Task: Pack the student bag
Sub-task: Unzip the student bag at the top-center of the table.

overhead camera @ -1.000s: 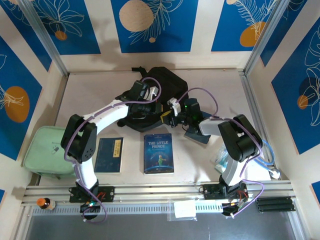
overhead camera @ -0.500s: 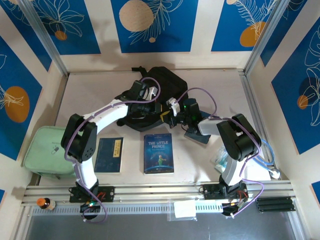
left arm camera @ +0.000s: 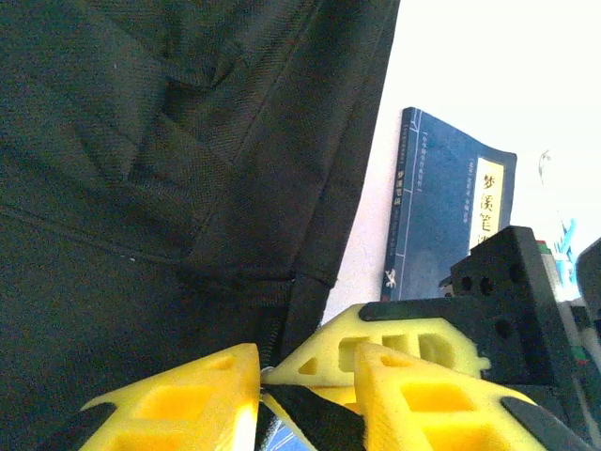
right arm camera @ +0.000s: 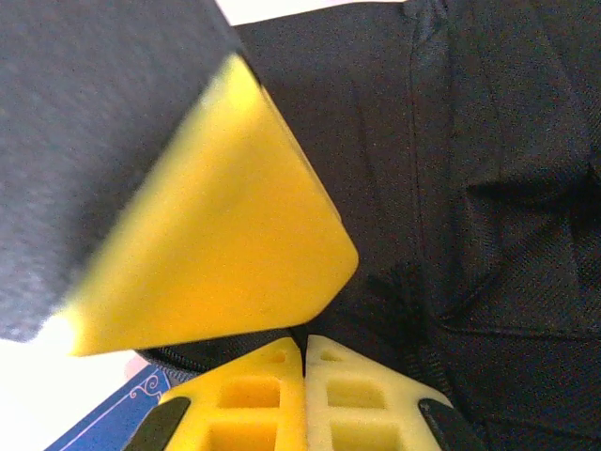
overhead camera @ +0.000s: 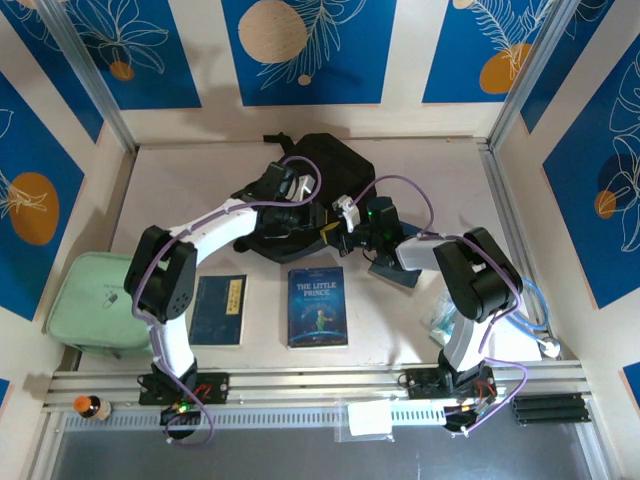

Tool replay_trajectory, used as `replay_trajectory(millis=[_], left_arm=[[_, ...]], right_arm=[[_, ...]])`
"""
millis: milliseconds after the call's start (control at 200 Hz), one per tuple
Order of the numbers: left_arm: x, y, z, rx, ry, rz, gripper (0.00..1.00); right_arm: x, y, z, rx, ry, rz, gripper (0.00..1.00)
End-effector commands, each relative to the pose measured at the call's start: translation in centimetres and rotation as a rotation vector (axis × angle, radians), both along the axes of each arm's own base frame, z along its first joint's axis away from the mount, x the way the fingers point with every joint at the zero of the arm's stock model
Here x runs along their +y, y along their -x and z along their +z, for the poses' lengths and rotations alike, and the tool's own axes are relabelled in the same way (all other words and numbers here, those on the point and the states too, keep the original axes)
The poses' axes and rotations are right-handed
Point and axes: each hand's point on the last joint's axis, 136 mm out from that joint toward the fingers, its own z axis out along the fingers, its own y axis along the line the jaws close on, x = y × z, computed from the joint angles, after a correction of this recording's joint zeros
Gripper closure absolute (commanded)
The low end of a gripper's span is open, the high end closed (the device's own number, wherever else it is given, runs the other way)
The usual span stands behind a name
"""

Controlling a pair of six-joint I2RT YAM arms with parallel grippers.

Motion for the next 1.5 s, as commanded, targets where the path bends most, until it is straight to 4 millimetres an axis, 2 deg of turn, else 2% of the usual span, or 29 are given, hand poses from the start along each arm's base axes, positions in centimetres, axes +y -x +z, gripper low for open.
replay_trajectory(millis=[0,235,480,560,625,690,765,875,935,1055,1165,1260,1495], left_arm=[[0.1,-0.2,-0.6,0.003,-0.008,-0.018,0.69],[-0.2,-0.2,-1.4,0.019,-0.006,-0.032,0.71],[-0.7,-0.9,-1.6,0.02,0.012,-0.022,0.79],[-1.0,-1.1,-1.4,0.019,0.027,-0.021,0.87],[-1.0,-1.2,-1.4,0.016,0.027,-0.018,1.0],[-0.8,-1.2,-1.3,0.006,0.018,-0.013,1.0],[-0.4,-1.3,-1.2,-0.011,0.006,-0.008,1.0],[-0.2,-1.3,-0.8,-0.031,-0.003,-0.009,1.0],[-0.2,-1.2,-0.9,-0.03,-0.005,-0.012,1.0],[-0.3,-1.3,-0.7,-0.035,0.002,-0.015,1.0],[-0.3,-1.2,-0.8,-0.035,0.004,-0.018,1.0],[-0.3,-1.2,-0.8,-0.036,0.001,-0.017,1.0],[-0.2,-1.1,-0.8,-0.034,0.004,-0.016,1.0]], right_arm=[[0.4,-0.4,0.6,-0.018,-0.013,0.007,1.0],[0.4,-0.5,0.8,-0.014,-0.024,0.006,1.0],[0.4,-0.6,1.0,-0.017,-0.03,0.008,1.0],[0.3,-0.6,1.1,-0.016,-0.031,0.005,1.0],[0.2,-0.7,1.2,-0.018,-0.033,-0.005,1.0],[-0.1,-0.8,1.5,-0.015,-0.04,-0.024,1.0],[-0.8,-0.7,2.1,0.004,-0.059,-0.049,0.86],[-2.1,0.0,3.4,0.033,-0.093,-0.09,0.6],[-2.9,0.3,4.0,0.067,-0.111,-0.133,0.52],[-4.9,0.5,4.6,0.183,-0.149,-0.276,0.45],[-6.9,0.5,3.6,0.4,-0.146,-0.471,0.4],[-8.0,0.4,2.9,0.572,-0.164,-0.592,0.4],[-7.9,-0.6,1.3,0.871,-0.241,-0.716,0.4]])
